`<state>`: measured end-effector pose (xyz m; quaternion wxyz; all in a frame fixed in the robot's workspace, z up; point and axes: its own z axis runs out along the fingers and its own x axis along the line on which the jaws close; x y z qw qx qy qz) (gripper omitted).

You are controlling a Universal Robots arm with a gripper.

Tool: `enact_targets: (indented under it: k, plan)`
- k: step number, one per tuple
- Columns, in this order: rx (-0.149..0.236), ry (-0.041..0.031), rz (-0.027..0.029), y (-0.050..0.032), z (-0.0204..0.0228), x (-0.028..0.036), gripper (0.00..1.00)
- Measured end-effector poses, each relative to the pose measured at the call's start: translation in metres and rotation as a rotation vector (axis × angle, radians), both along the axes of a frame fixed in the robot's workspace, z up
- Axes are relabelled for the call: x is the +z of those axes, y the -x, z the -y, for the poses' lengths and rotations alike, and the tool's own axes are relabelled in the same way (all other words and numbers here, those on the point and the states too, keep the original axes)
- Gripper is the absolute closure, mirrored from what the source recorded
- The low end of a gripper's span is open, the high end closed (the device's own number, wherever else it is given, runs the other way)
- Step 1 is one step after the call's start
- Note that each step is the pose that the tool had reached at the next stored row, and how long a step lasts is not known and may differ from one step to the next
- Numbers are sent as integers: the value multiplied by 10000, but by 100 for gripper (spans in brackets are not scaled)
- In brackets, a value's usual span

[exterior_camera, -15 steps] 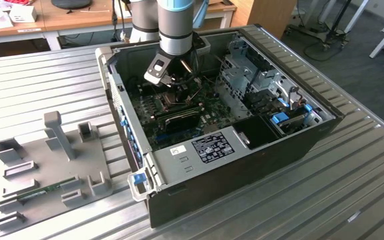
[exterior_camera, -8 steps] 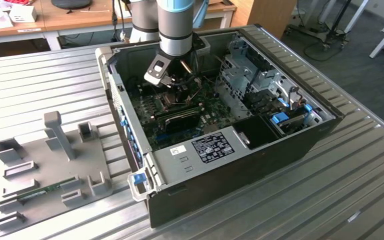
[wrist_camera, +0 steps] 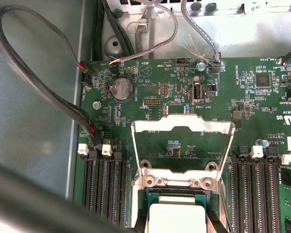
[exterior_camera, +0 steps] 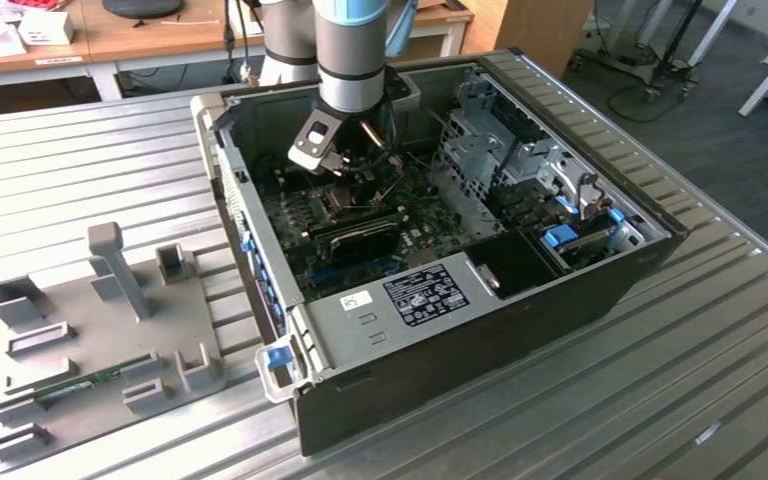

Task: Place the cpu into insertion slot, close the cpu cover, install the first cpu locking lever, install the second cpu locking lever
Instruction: 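Place the cpu into insertion slot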

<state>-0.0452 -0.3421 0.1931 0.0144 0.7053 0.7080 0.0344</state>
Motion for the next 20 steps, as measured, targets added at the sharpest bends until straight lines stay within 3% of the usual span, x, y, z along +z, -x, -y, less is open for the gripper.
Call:
enact_targets:
  k: [20]
  plan:
    - [0,3,-2,1,1,-20,46]
